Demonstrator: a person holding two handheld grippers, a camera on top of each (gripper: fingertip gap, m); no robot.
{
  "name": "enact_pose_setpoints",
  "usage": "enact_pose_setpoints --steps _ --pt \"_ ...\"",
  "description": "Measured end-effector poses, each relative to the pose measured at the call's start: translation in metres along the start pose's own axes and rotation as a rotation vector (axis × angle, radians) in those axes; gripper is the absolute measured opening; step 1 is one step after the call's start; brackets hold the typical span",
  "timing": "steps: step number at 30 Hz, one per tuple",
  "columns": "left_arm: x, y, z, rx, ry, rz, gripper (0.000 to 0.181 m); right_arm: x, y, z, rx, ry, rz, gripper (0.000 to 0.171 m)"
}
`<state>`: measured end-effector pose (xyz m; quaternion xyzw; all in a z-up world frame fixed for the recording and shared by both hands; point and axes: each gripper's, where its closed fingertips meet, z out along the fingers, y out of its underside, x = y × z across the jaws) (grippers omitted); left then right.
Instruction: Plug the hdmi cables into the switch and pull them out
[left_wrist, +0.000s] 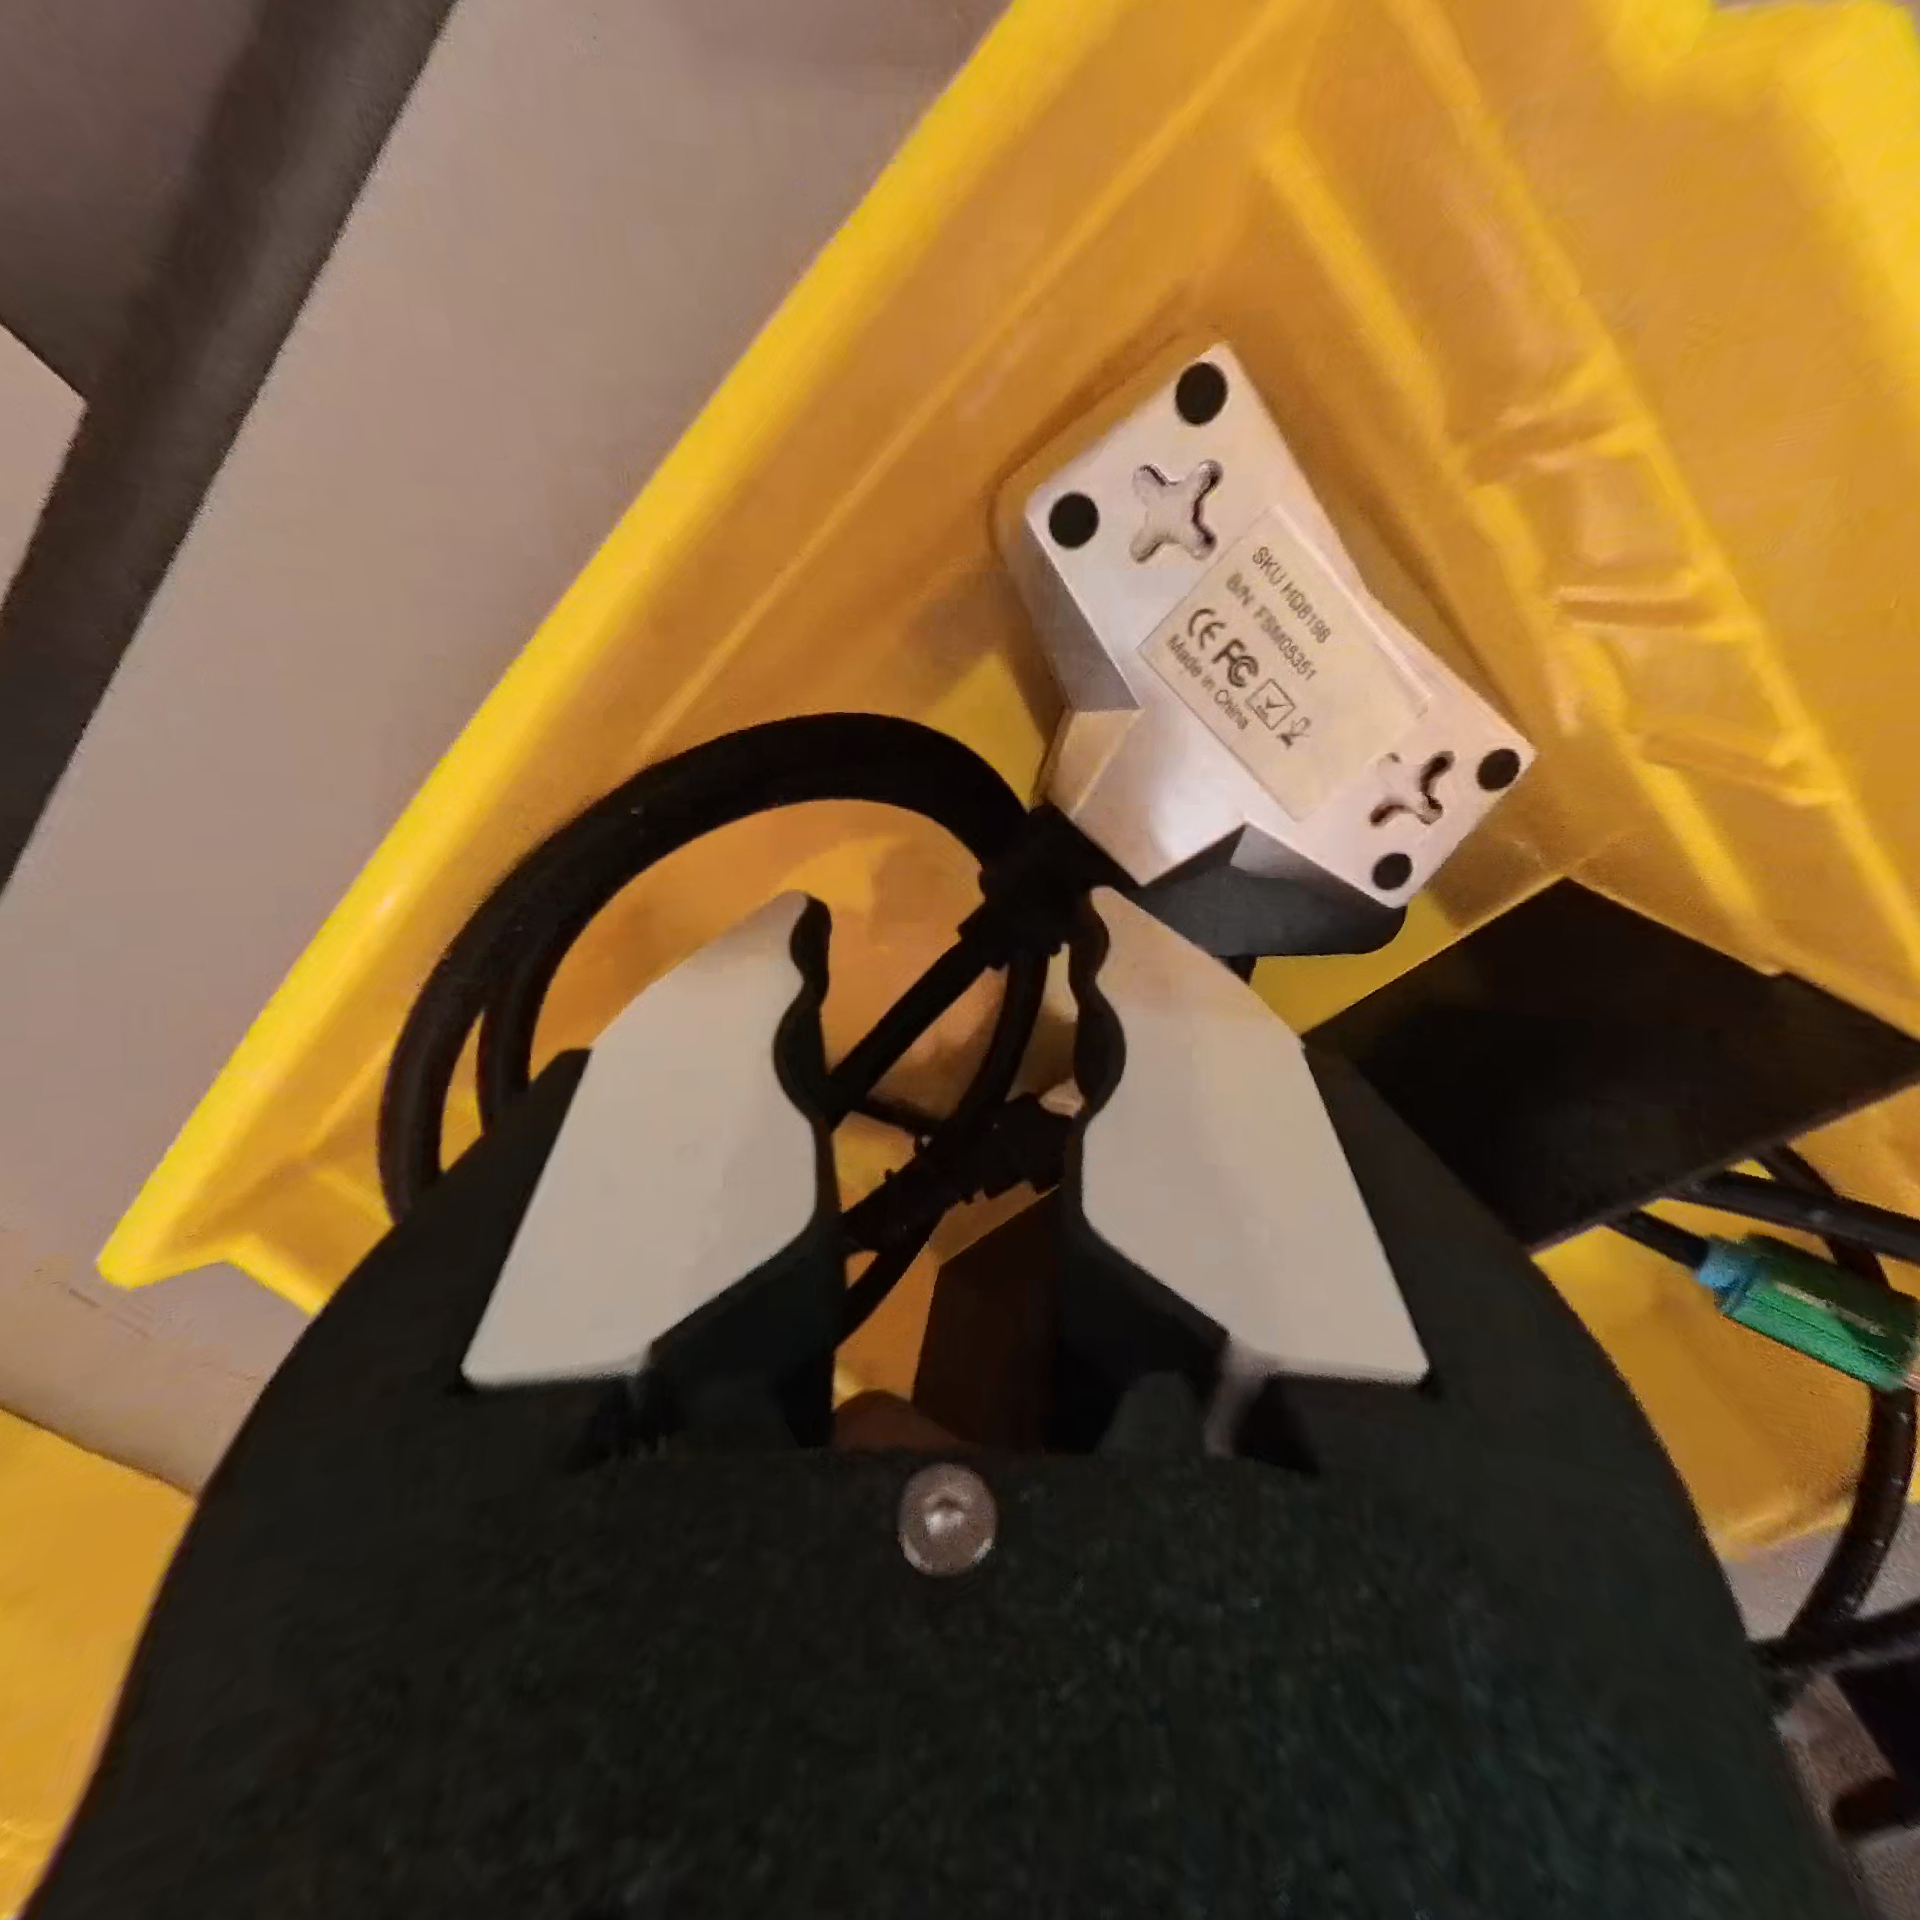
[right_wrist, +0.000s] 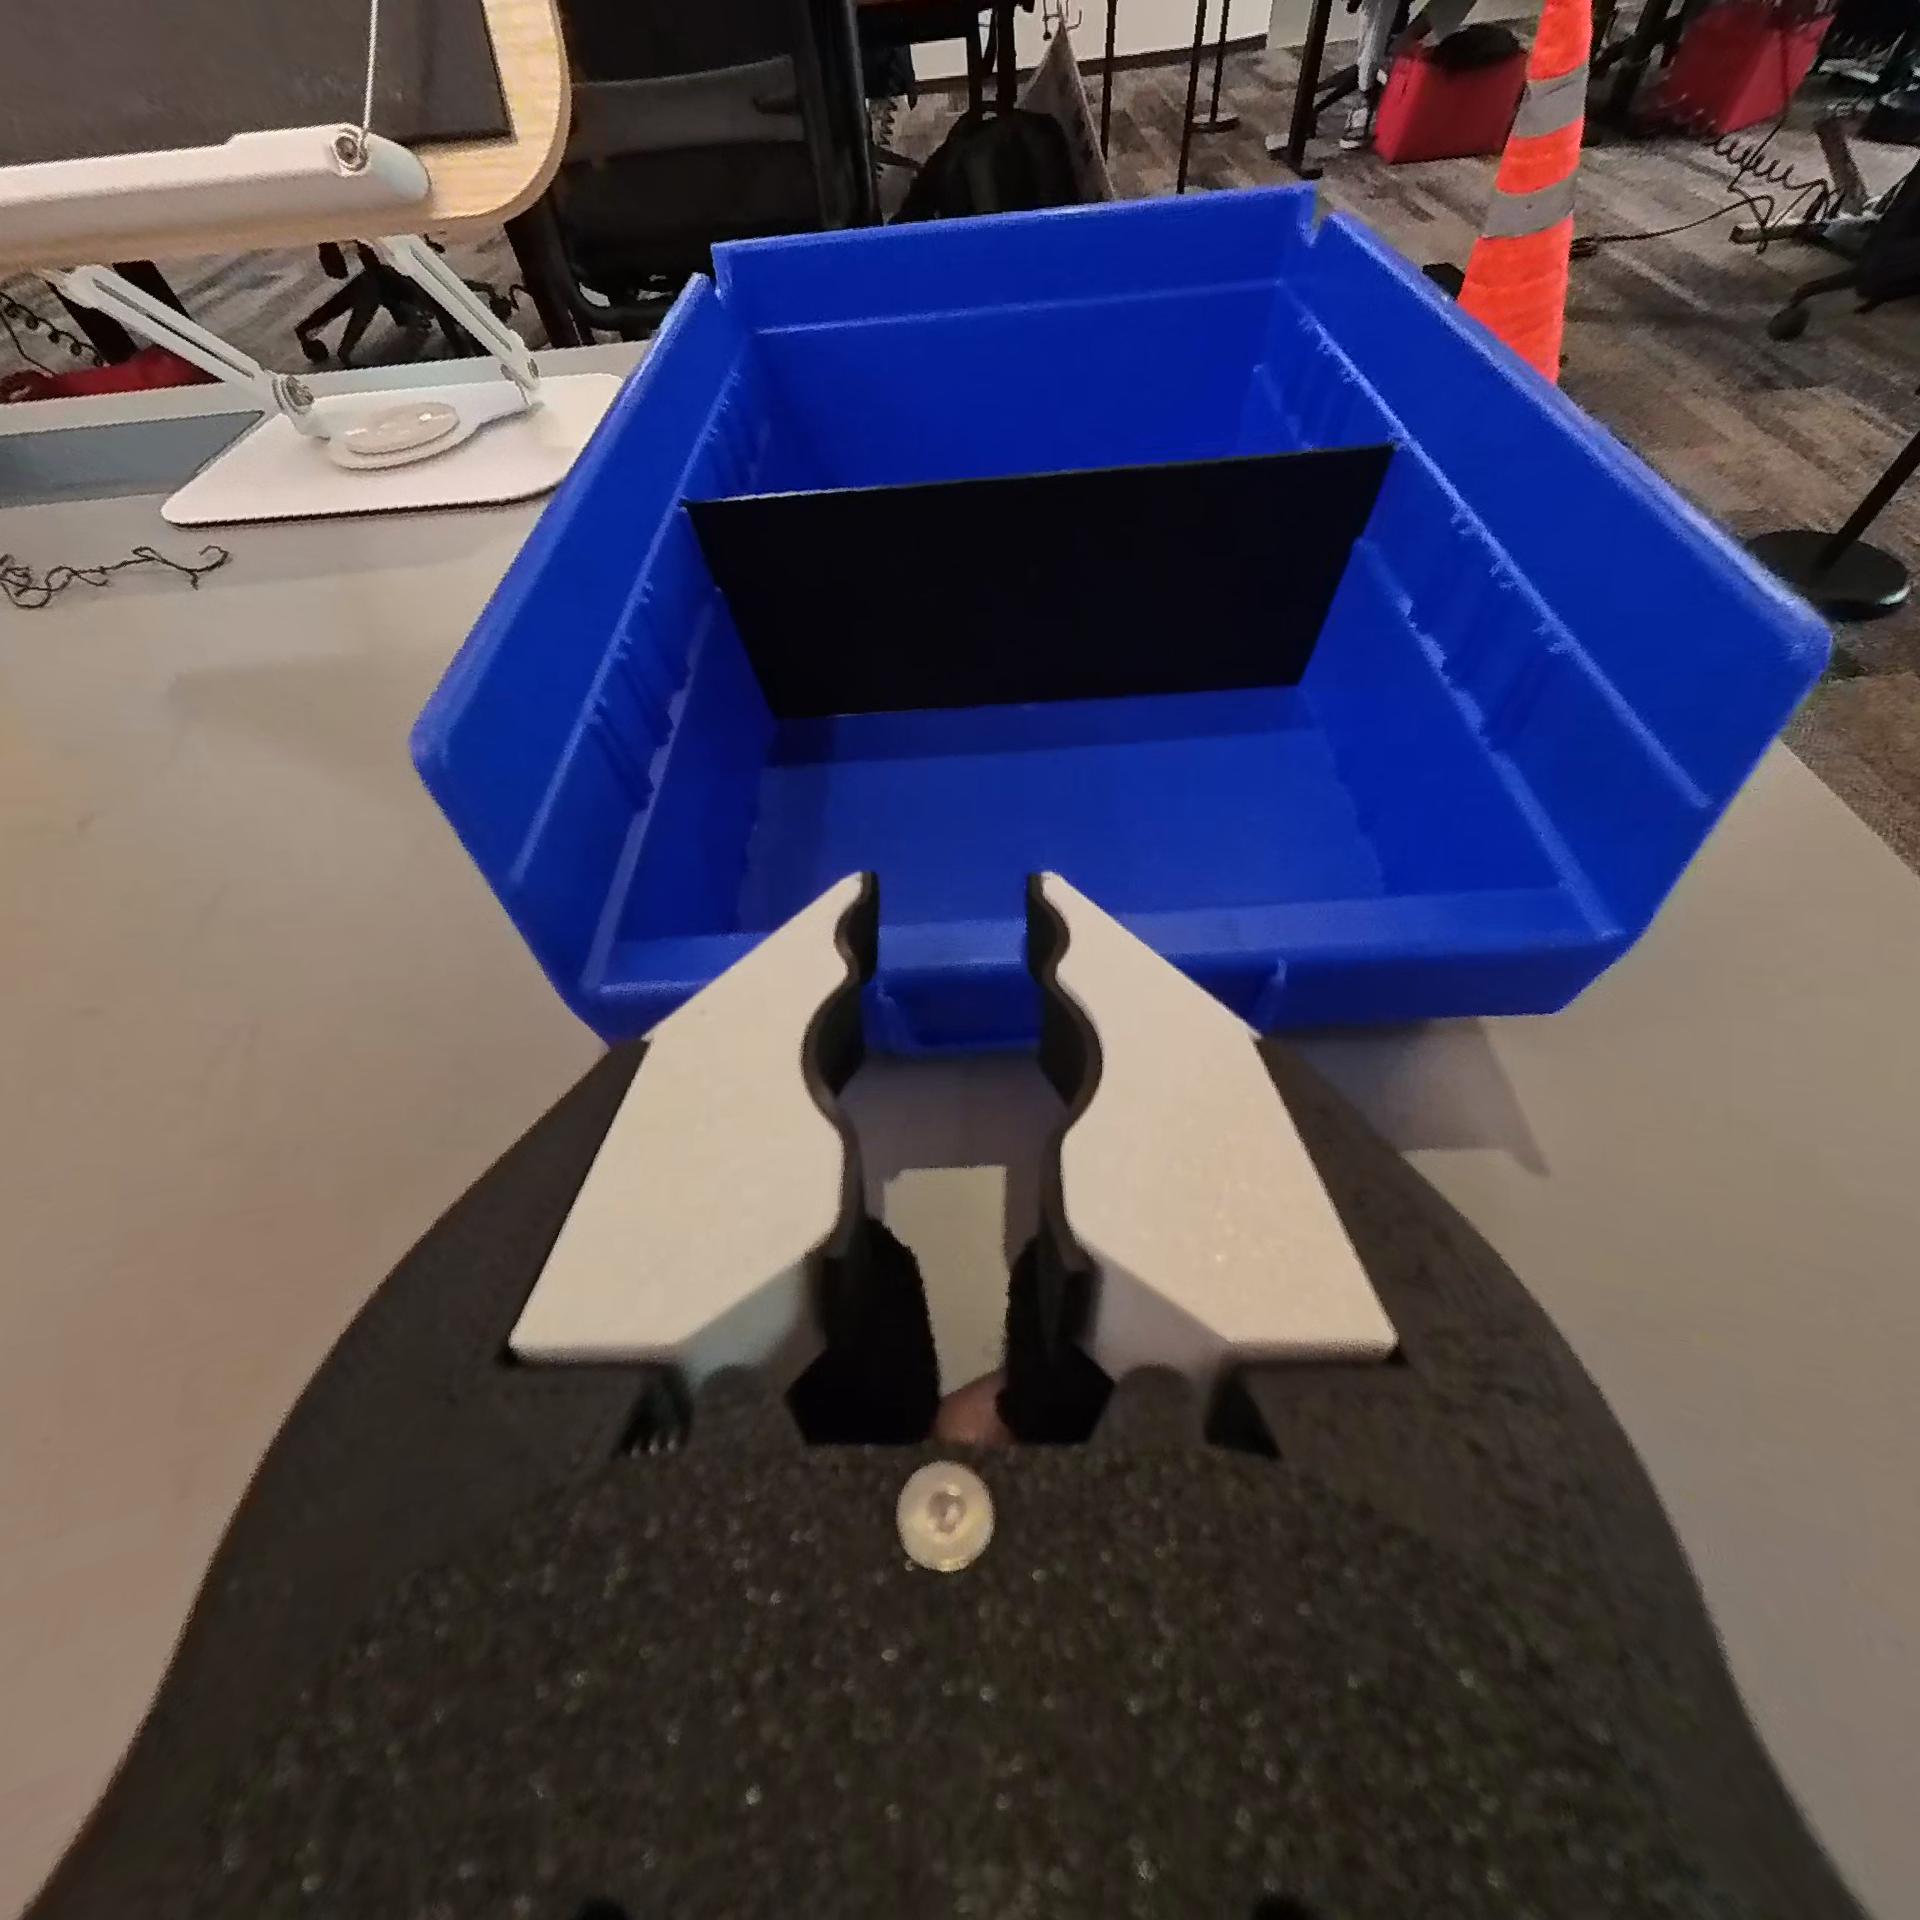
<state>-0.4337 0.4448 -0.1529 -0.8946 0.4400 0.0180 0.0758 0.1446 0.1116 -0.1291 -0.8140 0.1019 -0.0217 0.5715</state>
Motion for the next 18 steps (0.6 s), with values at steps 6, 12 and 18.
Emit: enact_pose_setpoints --steps 6,12,18 --pt "0.007 -0.003 -0.005 0.001 0.106 0.046 0.05 0.002 0.002 -0.001 -0.005 -0.003 0.002 0.028" --pt "0.018 0.015 -0.002 -0.073 0.16 0.101 0.052 -0.003 0.004 0.002 -0.017 -0.013 -0.025 0.028" --pt "0.02 0.017 0.024 -0.092 0.169 0.081 0.035 -0.013 0.006 0.005 -0.025 -0.019 -0.106 0.028"
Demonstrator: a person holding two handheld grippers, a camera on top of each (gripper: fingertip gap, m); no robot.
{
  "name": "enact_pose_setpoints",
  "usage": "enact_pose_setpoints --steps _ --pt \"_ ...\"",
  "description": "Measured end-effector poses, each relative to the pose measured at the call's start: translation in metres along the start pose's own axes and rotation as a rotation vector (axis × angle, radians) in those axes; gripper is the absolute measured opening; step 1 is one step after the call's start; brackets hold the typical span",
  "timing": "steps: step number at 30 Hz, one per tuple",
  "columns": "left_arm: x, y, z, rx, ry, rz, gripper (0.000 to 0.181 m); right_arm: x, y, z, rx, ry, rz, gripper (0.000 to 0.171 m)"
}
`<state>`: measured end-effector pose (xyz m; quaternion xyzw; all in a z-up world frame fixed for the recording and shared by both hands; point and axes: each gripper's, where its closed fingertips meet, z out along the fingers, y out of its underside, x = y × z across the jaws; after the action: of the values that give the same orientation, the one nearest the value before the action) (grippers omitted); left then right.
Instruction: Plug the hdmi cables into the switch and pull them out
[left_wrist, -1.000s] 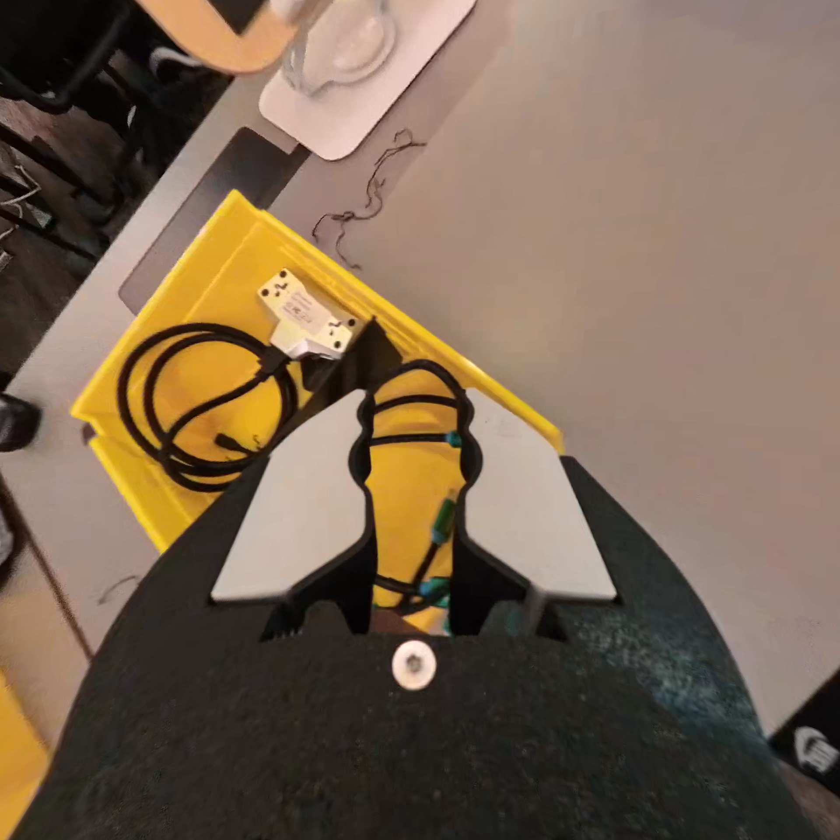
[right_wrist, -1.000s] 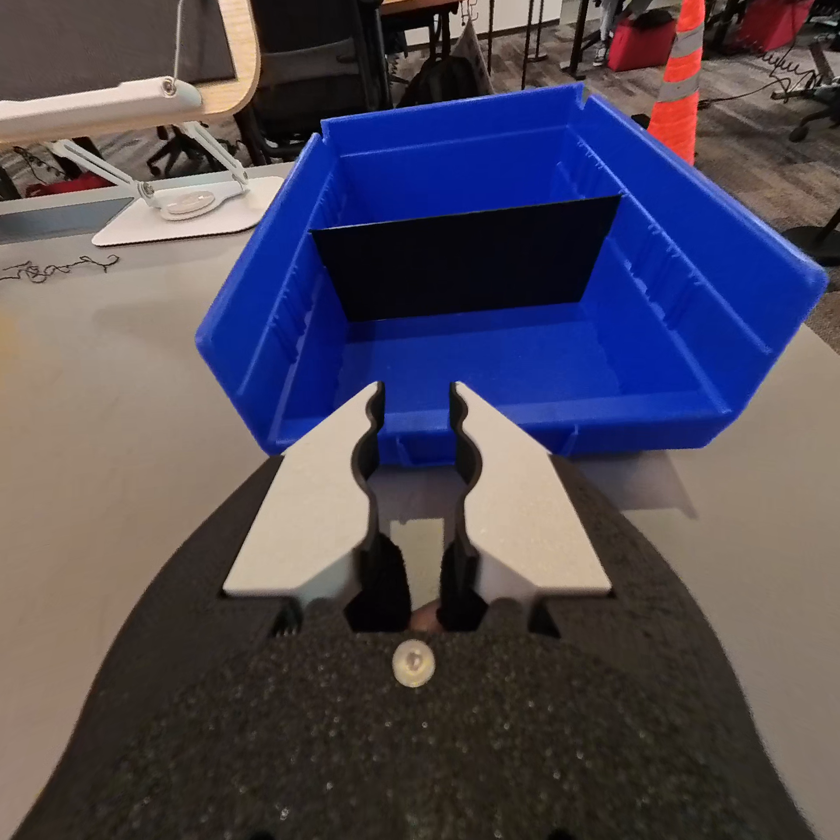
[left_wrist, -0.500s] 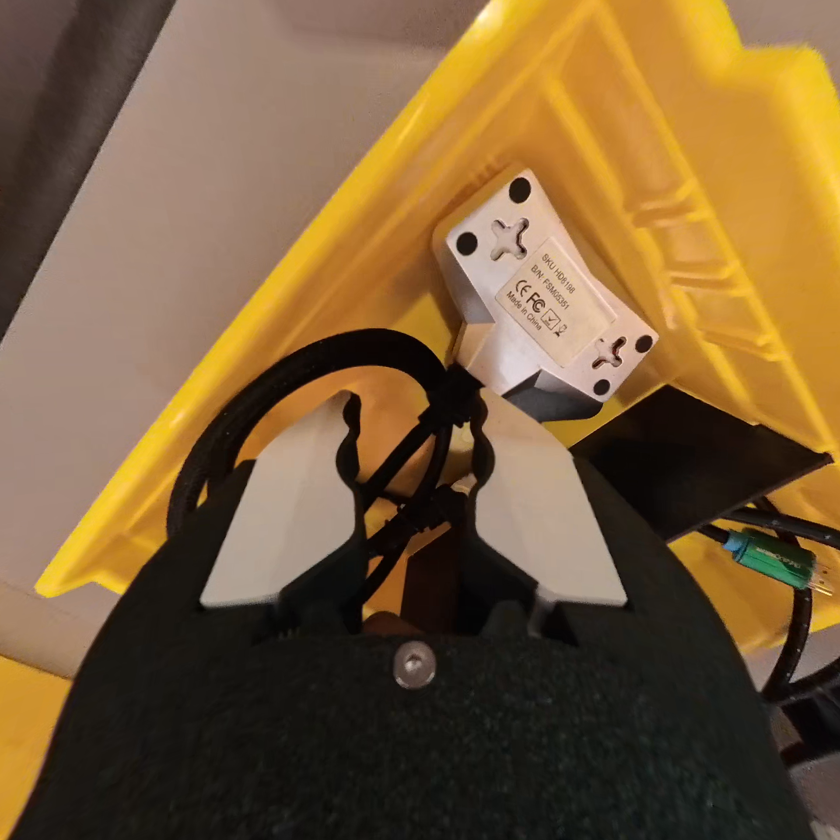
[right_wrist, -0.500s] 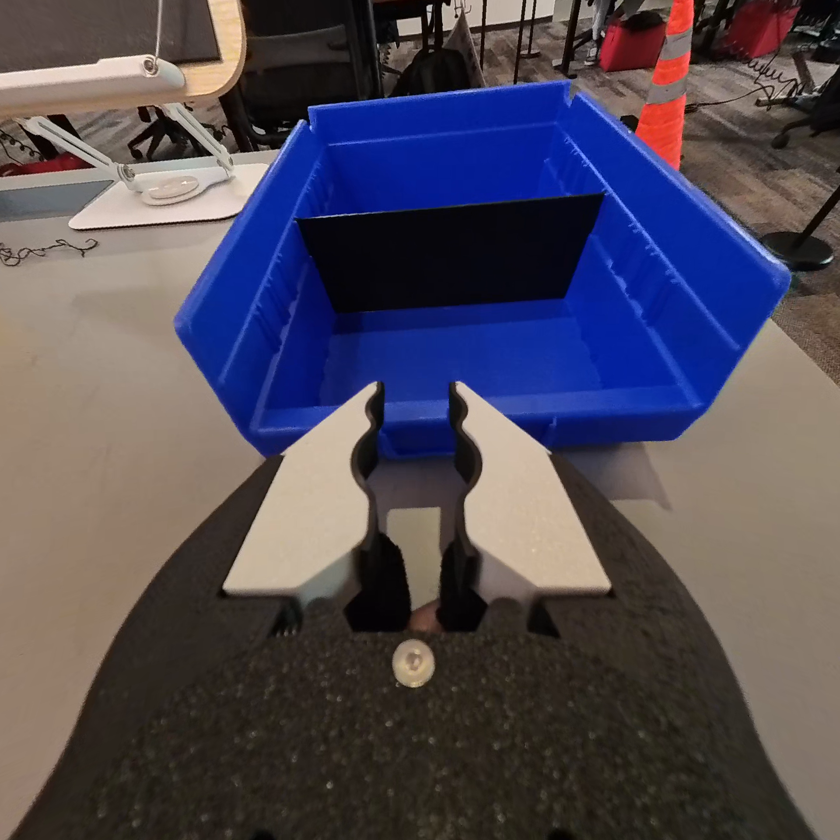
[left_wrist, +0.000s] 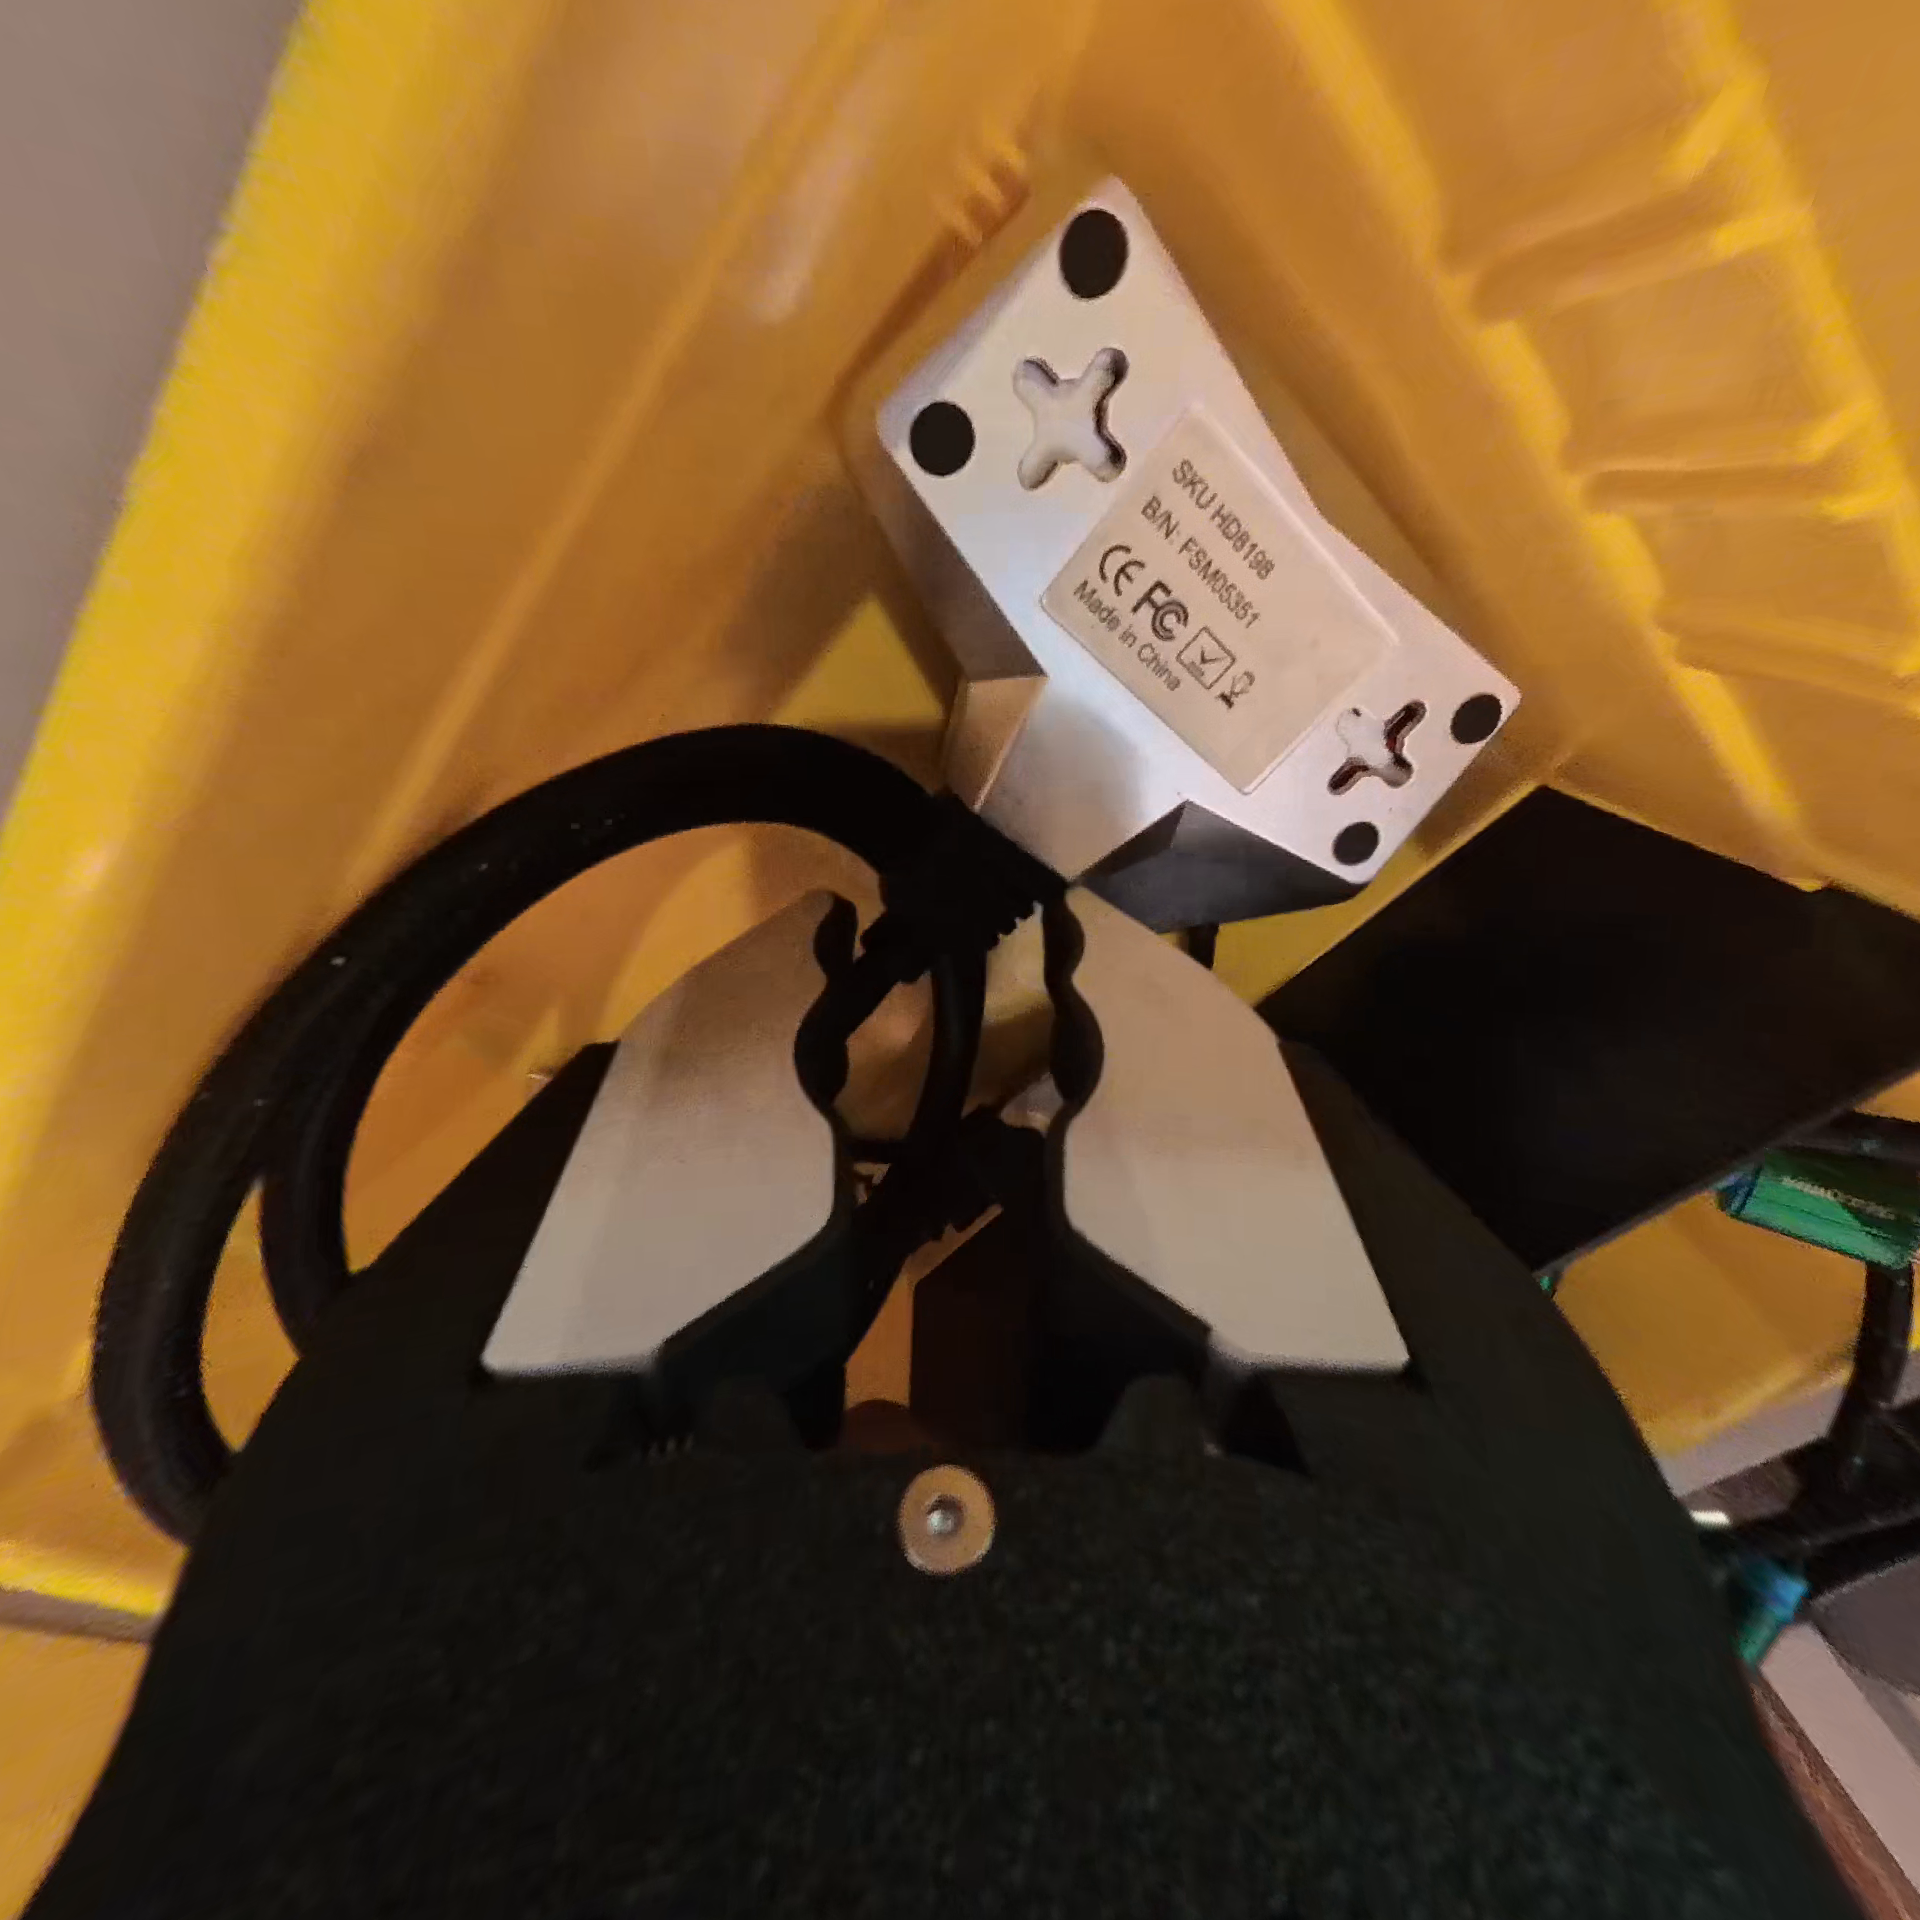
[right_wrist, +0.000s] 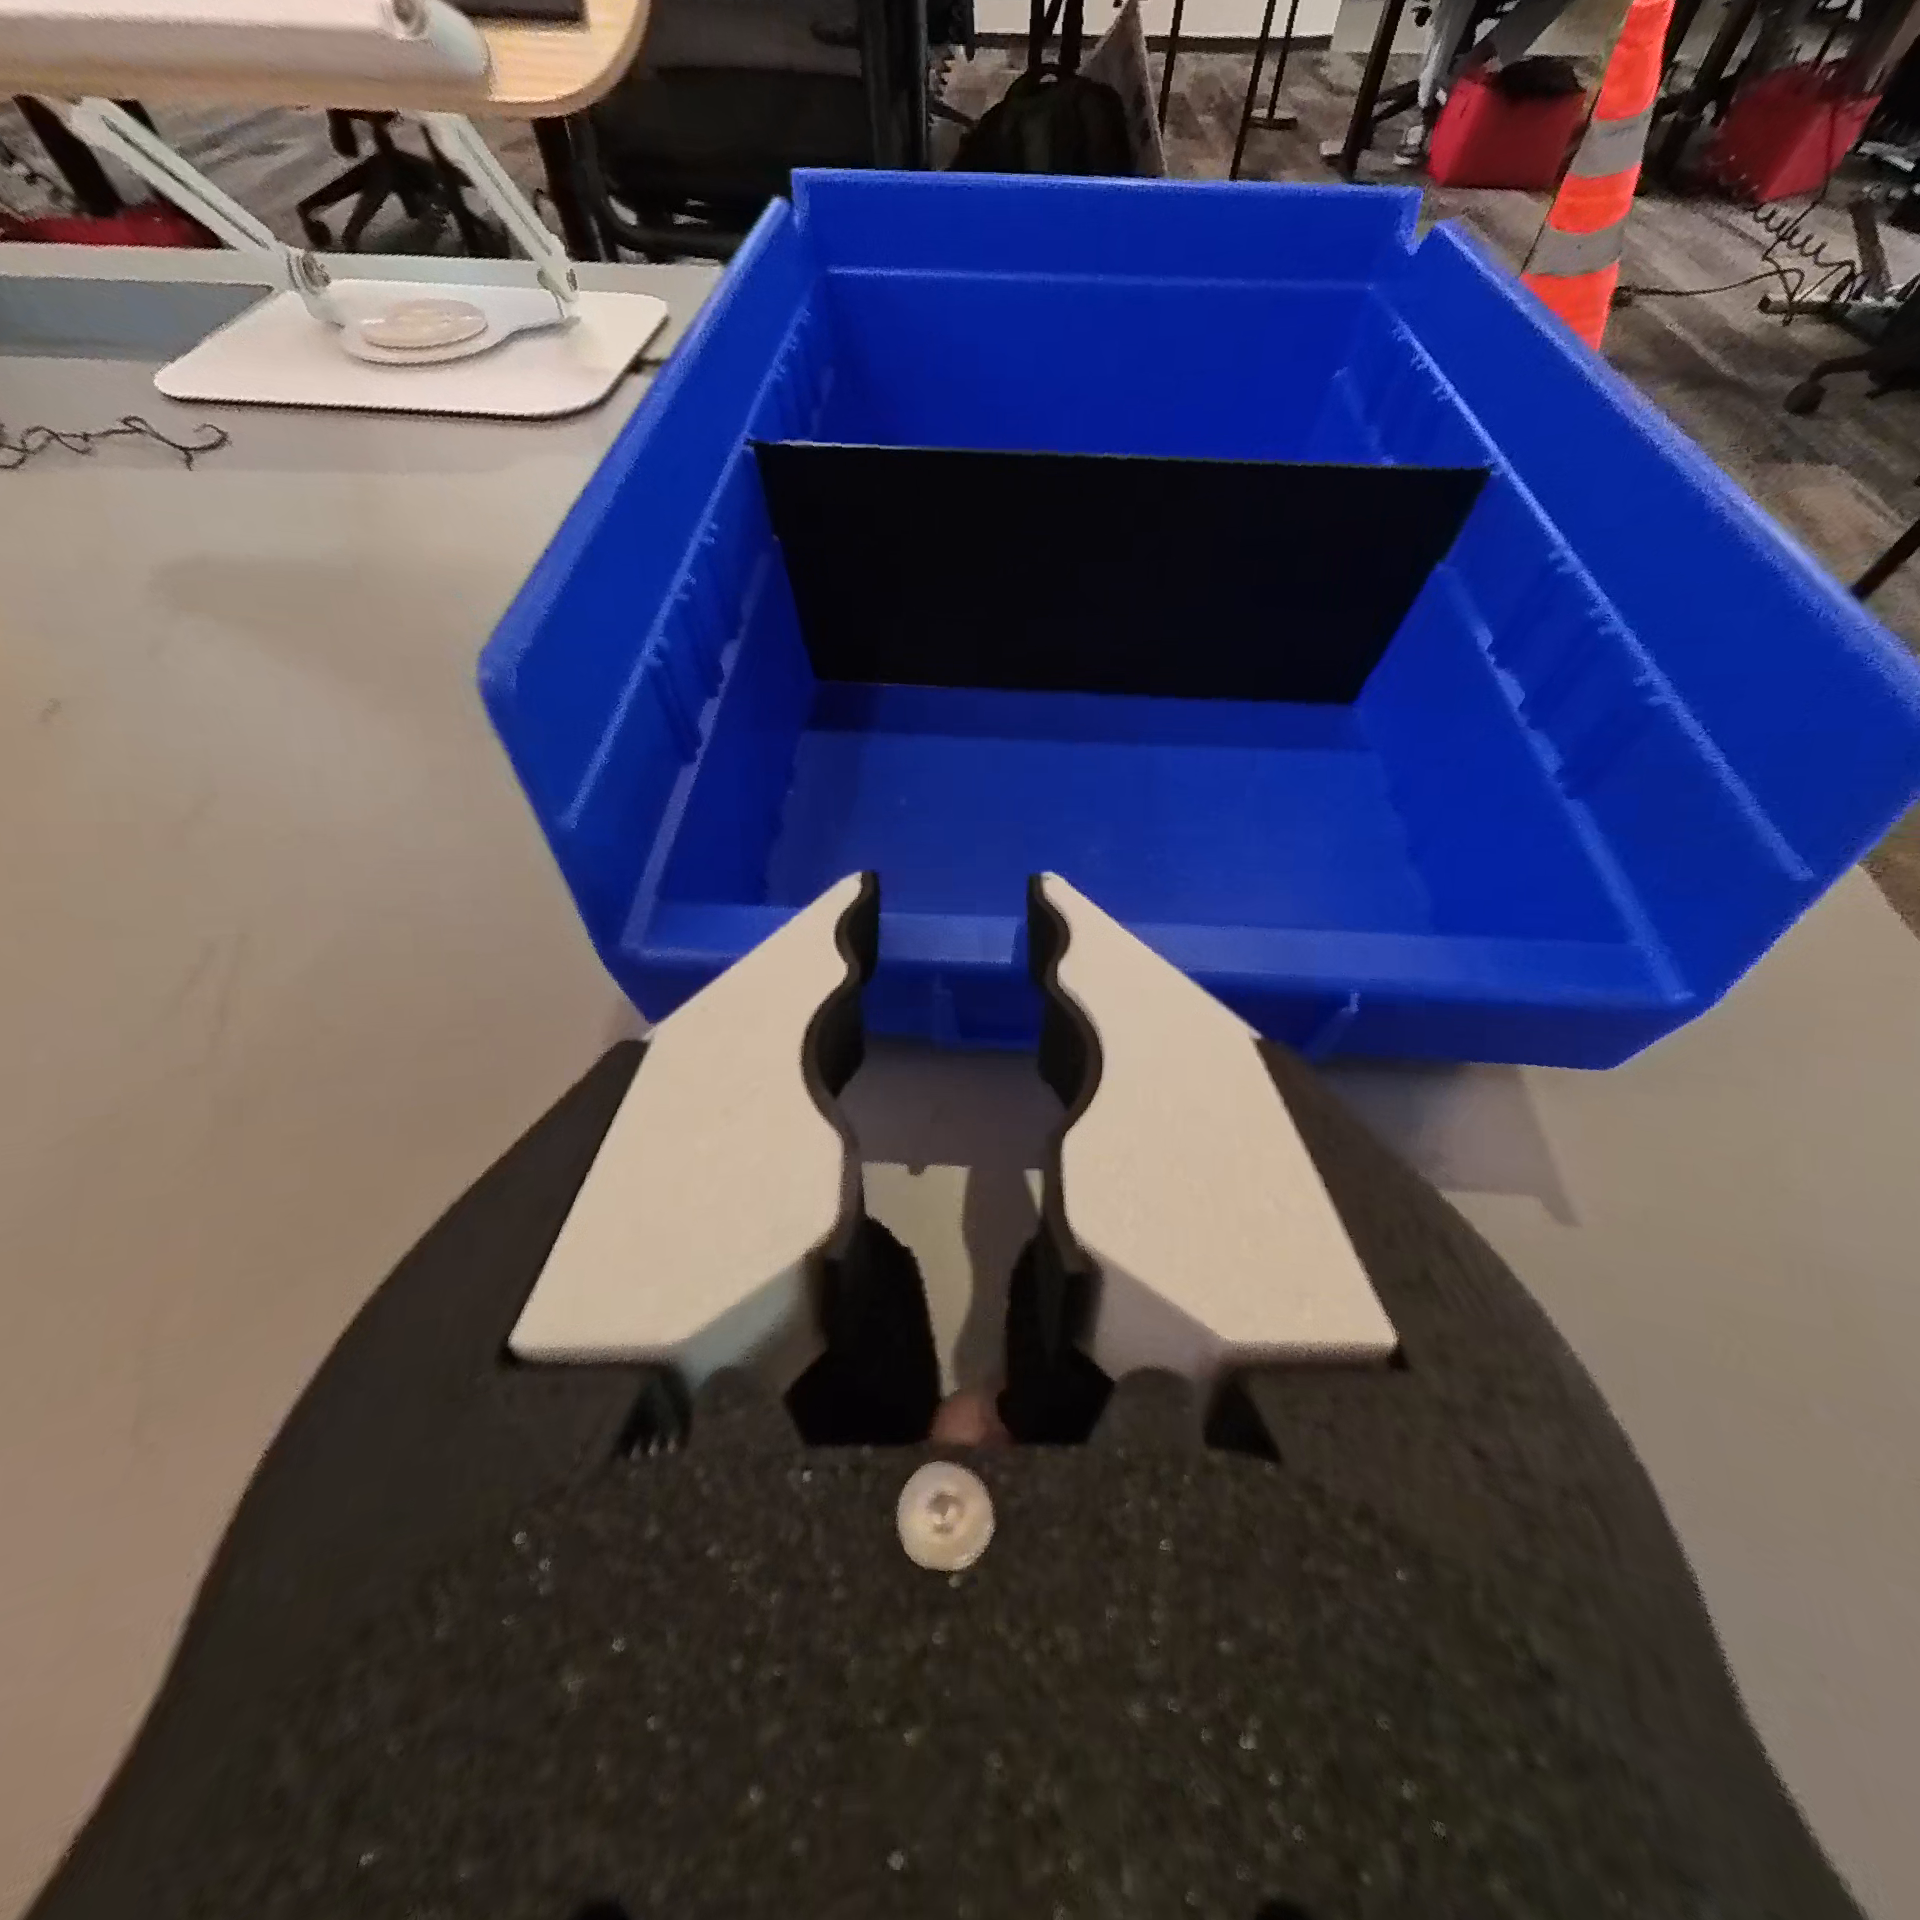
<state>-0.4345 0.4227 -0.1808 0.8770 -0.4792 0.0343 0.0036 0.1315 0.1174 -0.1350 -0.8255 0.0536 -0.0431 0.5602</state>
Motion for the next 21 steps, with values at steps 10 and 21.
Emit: enact_pose_setpoints --steps 10,21 --pt "-0.001 0.001 -0.003 0.087 -0.166 0.182 0.025 -0.011 0.001 0.0 -0.001 -0.005 -0.089 0.027" --pt "-0.01 -0.008 -0.069 0.201 -0.54 0.338 0.02 -0.005 -0.004 -0.003 0.02 -0.006 -0.026 0.028"
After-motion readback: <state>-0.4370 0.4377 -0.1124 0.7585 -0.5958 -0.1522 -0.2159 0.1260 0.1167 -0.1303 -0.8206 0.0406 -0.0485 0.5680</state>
